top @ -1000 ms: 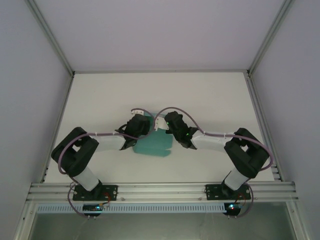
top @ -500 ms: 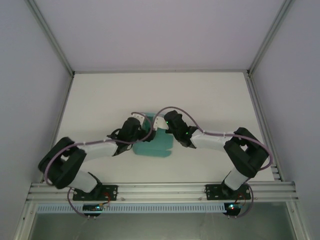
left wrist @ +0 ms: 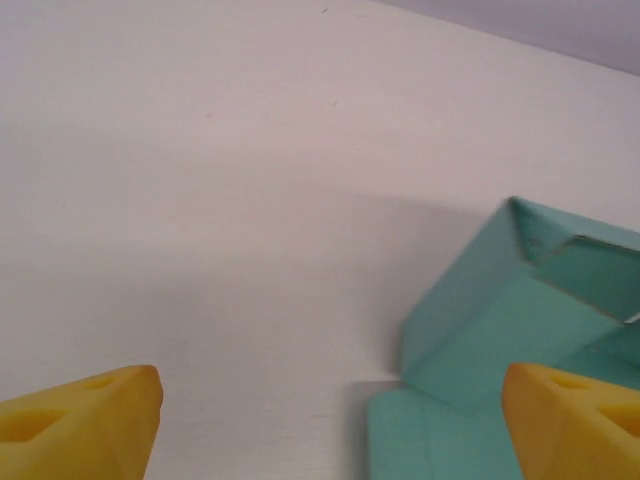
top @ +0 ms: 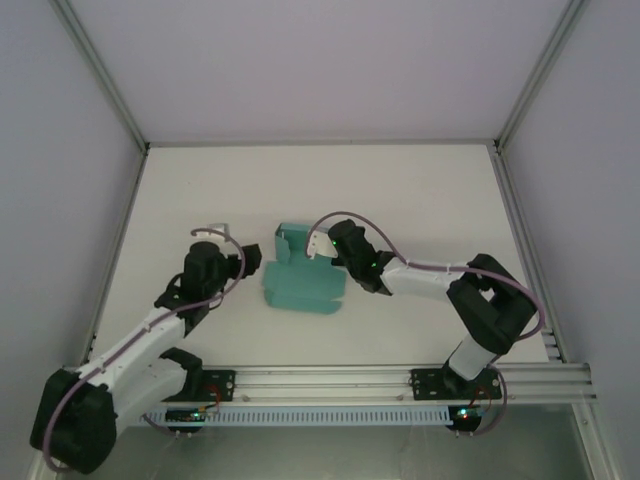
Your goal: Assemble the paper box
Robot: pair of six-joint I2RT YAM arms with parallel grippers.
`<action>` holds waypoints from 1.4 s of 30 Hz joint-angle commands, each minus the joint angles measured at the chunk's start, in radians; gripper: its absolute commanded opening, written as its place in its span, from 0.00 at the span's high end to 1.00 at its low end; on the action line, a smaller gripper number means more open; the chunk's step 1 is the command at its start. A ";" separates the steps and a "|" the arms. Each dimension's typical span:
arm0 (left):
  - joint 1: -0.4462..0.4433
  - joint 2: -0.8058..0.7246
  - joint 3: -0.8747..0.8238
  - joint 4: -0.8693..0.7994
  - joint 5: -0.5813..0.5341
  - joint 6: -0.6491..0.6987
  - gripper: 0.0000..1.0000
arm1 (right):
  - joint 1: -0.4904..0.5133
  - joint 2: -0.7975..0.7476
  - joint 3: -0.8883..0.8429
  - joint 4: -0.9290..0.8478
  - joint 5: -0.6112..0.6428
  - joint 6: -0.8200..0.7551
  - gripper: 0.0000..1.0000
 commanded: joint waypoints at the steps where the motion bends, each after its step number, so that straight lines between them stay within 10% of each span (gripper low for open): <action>1: 0.026 0.086 -0.023 0.150 0.241 0.069 0.14 | 0.002 0.032 0.016 -0.071 -0.018 0.020 1.00; 15: 0.021 0.491 0.106 0.351 0.396 0.143 0.48 | 0.026 0.048 0.017 -0.057 0.001 0.002 1.00; 29: -0.010 0.587 0.153 0.387 0.293 0.178 0.73 | 0.042 0.035 0.010 -0.063 0.012 -0.015 1.00; 42: -0.113 0.473 0.111 0.299 0.164 0.079 0.59 | 0.047 0.024 -0.007 -0.032 0.035 -0.032 1.00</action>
